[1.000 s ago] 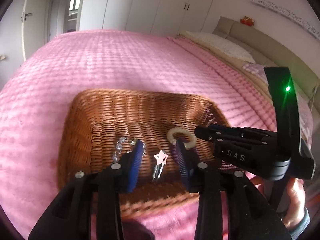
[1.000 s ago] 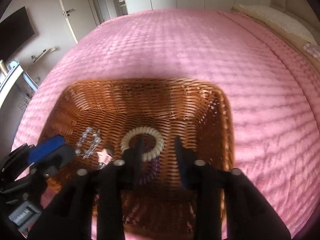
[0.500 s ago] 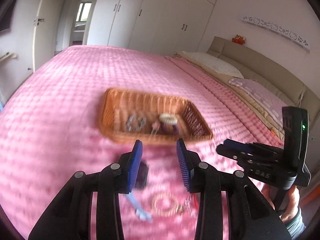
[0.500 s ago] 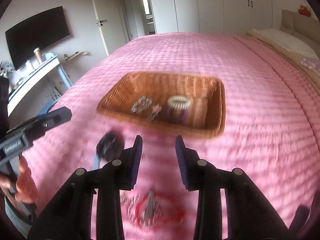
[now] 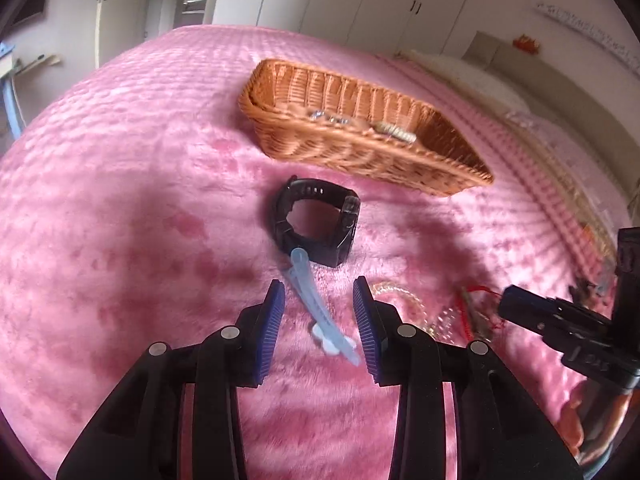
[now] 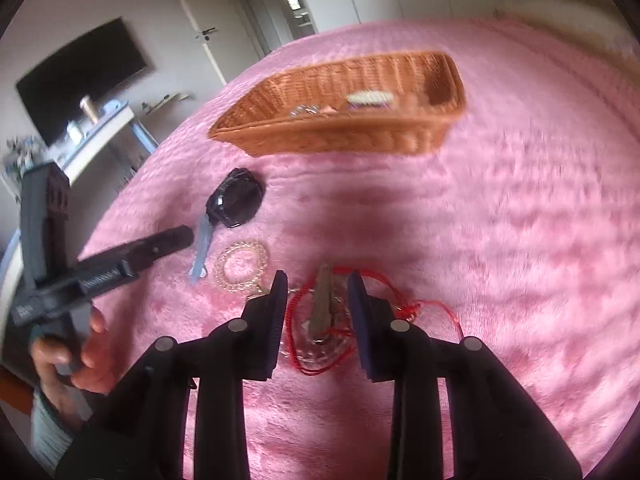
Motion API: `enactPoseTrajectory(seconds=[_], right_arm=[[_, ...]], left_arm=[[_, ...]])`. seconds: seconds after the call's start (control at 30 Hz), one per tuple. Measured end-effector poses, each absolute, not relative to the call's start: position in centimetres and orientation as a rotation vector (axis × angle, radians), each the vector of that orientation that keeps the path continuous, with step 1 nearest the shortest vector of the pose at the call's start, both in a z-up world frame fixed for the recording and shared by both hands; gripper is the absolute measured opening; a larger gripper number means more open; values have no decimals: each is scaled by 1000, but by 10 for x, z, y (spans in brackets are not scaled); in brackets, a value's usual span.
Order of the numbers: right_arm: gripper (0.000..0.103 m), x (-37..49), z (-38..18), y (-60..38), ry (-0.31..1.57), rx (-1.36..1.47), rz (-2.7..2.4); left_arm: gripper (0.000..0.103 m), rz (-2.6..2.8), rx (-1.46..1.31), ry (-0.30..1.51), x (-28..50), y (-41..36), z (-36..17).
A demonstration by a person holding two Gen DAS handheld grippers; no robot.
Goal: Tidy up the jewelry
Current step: 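Grasp the light blue hair clip with the left tool while the right tool grasps the silver clip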
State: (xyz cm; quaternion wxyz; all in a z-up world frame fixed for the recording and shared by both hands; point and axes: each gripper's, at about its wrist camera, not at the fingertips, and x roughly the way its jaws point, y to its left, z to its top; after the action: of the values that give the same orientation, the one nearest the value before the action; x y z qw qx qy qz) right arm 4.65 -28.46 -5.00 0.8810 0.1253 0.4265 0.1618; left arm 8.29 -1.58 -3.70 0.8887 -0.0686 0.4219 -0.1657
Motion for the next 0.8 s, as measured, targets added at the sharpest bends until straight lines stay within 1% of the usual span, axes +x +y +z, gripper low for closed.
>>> enactPoseTrajectory(seconds=[0.2, 0.23, 0.27, 0.3, 0.37, 0.77, 0.8], right_arm=[[27, 41, -55, -272, 892, 187, 350], [25, 40, -55, -267, 888, 157, 346], [22, 40, -55, -263, 888, 133, 345], [20, 40, -56, -258, 891, 111, 339], [20, 42, -60, -254, 904, 73, 321], [18, 51, -69, -239, 916, -26, 260], [14, 50, -69, -240, 910, -26, 253]], left_arm=[[34, -282, -57, 891, 91, -30, -51], [29, -279, -51, 888, 90, -30, -51], [16, -276, -44, 887, 89, -30, -51], [14, -274, -33, 891, 88, -29, -51], [12, -282, -29, 890, 87, -26, -51], [11, -297, -11, 868, 78, -21, -54], [11, -300, -14, 865, 78, -20, -54]])
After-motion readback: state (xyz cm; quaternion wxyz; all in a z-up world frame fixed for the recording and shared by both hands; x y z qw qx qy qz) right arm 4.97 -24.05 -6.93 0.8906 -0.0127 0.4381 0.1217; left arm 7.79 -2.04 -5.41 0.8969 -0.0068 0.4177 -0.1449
